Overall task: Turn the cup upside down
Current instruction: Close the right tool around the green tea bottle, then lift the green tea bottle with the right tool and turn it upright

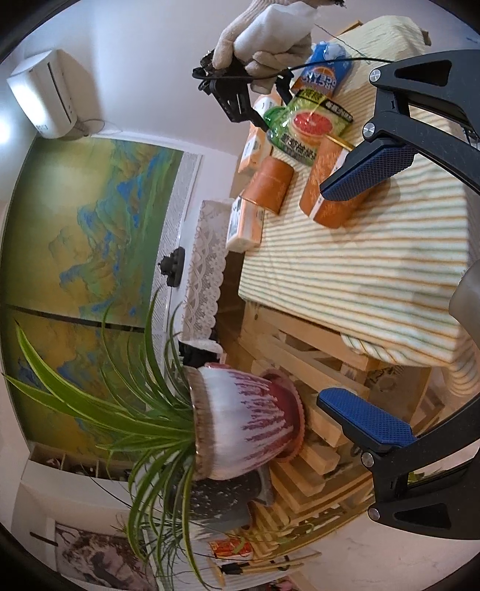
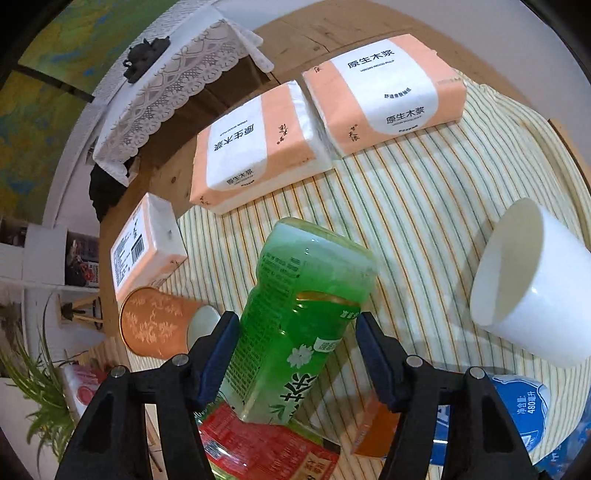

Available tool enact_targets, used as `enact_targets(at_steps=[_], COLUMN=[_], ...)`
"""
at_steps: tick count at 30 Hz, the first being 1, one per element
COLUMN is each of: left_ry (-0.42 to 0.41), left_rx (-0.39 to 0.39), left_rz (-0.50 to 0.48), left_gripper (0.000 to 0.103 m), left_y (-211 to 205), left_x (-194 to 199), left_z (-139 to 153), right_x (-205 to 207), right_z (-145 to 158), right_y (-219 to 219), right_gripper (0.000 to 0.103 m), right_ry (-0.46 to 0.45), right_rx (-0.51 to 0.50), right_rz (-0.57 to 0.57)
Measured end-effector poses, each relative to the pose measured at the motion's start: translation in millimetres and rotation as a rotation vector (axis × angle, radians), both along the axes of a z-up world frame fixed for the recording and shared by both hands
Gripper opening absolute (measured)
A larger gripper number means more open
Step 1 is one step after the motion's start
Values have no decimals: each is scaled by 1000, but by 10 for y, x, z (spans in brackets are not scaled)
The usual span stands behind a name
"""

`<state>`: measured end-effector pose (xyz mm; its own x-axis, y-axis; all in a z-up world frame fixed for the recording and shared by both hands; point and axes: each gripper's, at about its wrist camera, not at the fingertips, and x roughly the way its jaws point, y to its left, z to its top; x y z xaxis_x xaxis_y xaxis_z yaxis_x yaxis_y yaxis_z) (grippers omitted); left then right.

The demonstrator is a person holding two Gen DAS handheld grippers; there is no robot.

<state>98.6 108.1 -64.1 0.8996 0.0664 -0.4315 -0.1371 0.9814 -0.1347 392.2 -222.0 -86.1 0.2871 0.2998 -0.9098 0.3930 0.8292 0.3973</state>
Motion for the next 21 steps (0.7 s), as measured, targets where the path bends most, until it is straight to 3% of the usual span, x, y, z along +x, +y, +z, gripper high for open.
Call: enact_targets(at_steps=[12, 15, 21], left_ry=[11, 14, 20], left_rx=[3, 2, 1], left_rz=[23, 34, 42], left_gripper=[102, 102, 102], left_y=[68, 112, 155], left_x=[38, 49, 53], left_z=[-69, -75, -83], right_x=[240, 256, 196], right_z=[-14, -125, -84], right_y=[143, 130, 115], right_gripper=[62, 62, 57], right_ry=[31, 61, 10], right_rx=[-11, 35, 5], right_rz=[1, -4, -20])
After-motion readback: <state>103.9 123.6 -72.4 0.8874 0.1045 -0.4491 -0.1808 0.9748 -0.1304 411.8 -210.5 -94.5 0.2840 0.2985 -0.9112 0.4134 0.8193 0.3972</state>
